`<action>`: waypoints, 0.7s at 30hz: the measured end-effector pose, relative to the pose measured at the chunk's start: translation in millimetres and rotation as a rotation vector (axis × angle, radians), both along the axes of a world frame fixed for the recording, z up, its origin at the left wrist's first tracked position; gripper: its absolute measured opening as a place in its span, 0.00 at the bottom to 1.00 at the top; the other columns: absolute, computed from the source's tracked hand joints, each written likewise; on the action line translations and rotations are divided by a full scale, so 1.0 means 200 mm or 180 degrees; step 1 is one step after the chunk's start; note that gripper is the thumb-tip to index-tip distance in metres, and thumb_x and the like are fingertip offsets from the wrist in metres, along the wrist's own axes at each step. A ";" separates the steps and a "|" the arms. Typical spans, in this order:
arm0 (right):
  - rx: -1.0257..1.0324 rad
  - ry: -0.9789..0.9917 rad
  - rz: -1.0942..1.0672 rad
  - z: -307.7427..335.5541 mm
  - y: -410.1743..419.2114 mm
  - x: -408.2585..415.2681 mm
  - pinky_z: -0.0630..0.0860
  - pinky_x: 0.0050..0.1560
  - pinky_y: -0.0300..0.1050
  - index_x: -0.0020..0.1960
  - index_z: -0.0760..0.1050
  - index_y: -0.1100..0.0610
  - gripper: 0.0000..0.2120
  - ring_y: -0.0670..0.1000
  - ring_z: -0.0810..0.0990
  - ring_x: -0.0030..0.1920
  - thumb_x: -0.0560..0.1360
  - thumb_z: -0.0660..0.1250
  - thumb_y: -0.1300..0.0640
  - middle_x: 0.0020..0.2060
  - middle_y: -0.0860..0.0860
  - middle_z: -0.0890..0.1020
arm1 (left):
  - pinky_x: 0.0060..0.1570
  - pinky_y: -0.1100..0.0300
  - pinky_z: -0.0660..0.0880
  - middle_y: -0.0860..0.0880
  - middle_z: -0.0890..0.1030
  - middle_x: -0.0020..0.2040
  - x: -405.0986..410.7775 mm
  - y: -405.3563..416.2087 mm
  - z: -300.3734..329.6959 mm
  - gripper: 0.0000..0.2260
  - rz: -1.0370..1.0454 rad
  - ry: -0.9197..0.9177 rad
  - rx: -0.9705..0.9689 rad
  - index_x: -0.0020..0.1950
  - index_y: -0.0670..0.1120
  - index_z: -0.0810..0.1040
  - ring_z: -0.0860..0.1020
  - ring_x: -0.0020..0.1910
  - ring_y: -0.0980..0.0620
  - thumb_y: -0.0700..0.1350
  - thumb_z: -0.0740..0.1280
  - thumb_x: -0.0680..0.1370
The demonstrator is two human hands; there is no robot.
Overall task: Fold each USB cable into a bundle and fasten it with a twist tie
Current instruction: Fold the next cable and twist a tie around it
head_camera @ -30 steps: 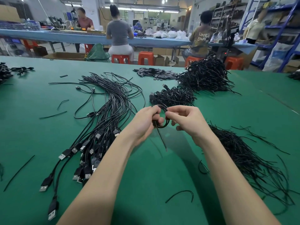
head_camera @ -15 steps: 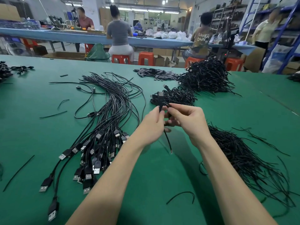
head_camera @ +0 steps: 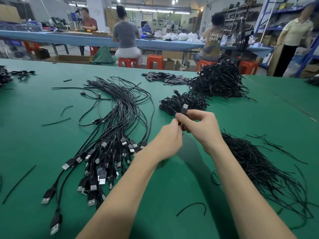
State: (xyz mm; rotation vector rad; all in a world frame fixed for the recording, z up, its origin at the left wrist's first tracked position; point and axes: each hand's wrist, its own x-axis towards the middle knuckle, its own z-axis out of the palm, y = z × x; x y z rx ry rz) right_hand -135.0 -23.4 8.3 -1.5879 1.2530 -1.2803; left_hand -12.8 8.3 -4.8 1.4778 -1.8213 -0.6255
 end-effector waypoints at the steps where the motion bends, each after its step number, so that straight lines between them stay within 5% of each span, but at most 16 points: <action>1: 0.0046 -0.0127 -0.0019 0.00 0.00 -0.01 0.75 0.35 0.43 0.38 0.85 0.55 0.06 0.47 0.76 0.29 0.73 0.77 0.55 0.29 0.49 0.81 | 0.40 0.55 0.66 0.43 0.79 0.50 -0.01 0.00 -0.01 0.07 -0.0010 0.0167 0.0020 0.58 0.43 0.68 0.76 0.44 0.43 0.43 0.53 0.85; 6: 0.0349 -0.0552 -0.0040 -0.02 -0.02 -0.04 0.73 0.28 0.36 0.31 0.80 0.59 0.14 0.46 0.74 0.23 0.73 0.77 0.59 0.23 0.48 0.75 | 0.39 0.56 0.67 0.49 0.76 0.41 -0.03 -0.04 -0.07 0.03 0.0057 0.1213 0.0264 0.51 0.49 0.63 0.71 0.34 0.52 0.46 0.53 0.84; 10: 0.0711 -0.0403 0.0026 0.01 -0.03 -0.08 0.78 0.31 0.38 0.46 0.83 0.59 0.13 0.48 0.83 0.30 0.77 0.73 0.49 0.33 0.50 0.83 | 0.29 0.66 0.66 0.50 0.74 0.39 -0.01 -0.06 -0.12 0.07 0.0251 0.2096 0.0574 0.47 0.49 0.63 0.69 0.28 0.60 0.42 0.54 0.84; 15: 0.0394 0.2701 -0.0470 0.07 -0.05 -0.26 0.80 0.47 0.45 0.44 0.82 0.44 0.04 0.50 0.83 0.47 0.76 0.69 0.50 0.44 0.44 0.85 | 0.25 0.65 0.58 0.48 0.68 0.37 -0.05 -0.04 -0.15 0.08 0.0424 0.3463 0.1021 0.47 0.46 0.60 0.64 0.29 0.55 0.35 0.50 0.84; 21: 0.0968 0.3219 -0.0421 0.03 -0.04 -0.29 0.80 0.56 0.49 0.45 0.83 0.42 0.07 0.54 0.82 0.54 0.73 0.72 0.55 0.52 0.48 0.85 | 0.28 0.64 0.57 0.48 0.67 0.38 -0.08 -0.01 -0.16 0.08 0.0504 0.3324 0.1064 0.48 0.46 0.60 0.62 0.30 0.54 0.35 0.49 0.84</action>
